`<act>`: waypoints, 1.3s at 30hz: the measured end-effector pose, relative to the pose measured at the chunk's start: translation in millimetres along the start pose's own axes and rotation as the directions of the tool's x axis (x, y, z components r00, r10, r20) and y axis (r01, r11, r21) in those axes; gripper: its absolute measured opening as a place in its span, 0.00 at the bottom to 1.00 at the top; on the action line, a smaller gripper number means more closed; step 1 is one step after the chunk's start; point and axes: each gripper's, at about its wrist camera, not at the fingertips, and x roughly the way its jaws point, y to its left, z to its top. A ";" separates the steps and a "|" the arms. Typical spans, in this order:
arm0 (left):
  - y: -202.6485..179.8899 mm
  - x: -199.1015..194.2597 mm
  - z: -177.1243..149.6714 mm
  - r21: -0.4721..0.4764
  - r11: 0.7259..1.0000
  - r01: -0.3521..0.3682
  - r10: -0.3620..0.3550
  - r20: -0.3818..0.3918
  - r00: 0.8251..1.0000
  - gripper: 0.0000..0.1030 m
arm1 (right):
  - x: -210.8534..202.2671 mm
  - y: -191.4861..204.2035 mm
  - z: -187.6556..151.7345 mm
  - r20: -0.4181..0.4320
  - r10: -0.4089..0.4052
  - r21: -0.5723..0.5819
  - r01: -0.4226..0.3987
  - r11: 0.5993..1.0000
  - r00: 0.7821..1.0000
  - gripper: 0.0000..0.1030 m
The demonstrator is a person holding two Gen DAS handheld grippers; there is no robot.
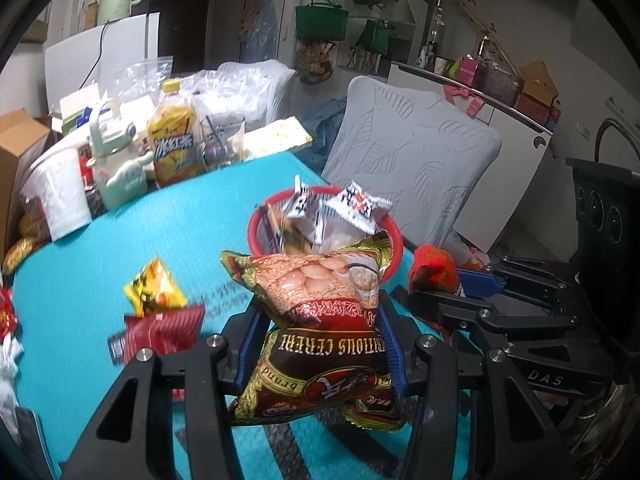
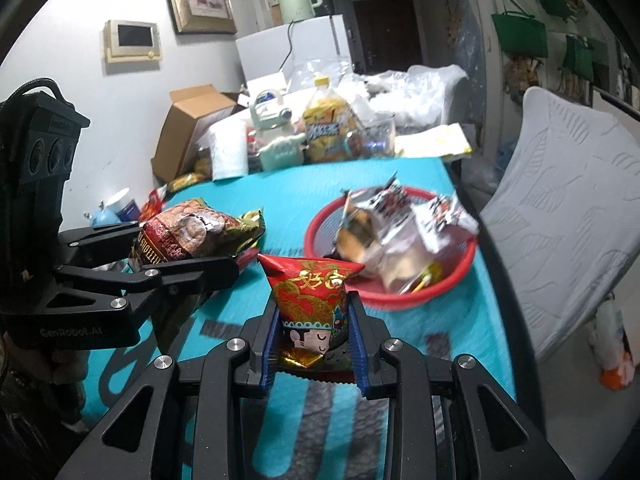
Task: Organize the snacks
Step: 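Carry both held packets over the red mesh basket, then lower both packets into the basket and open both tools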
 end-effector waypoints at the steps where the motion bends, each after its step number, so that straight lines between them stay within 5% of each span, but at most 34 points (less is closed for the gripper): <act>1: -0.7 2.8 5.1 0.005 1.000 0.001 -0.001 0.004 1.000 0.48 | -0.6 -3.0 2.6 0.007 -0.004 0.002 0.004 1.000 1.000 0.29; 16: -10.0 58.7 47.0 0.051 0.999 -0.012 0.012 0.007 1.000 0.48 | 11.5 -51.7 33.2 0.053 -0.087 0.022 0.086 0.996 0.995 0.29; 30: -2.0 108.1 47.3 0.025 0.998 -0.049 0.049 -0.008 0.999 0.49 | 43.6 -83.6 35.4 0.009 -0.080 0.047 0.079 0.996 0.997 0.29; 39: 5.9 130.8 42.2 -0.005 0.999 -0.043 0.042 -0.094 0.995 0.54 | 61.6 -88.7 31.9 -0.017 -0.073 0.055 0.074 0.996 0.997 0.29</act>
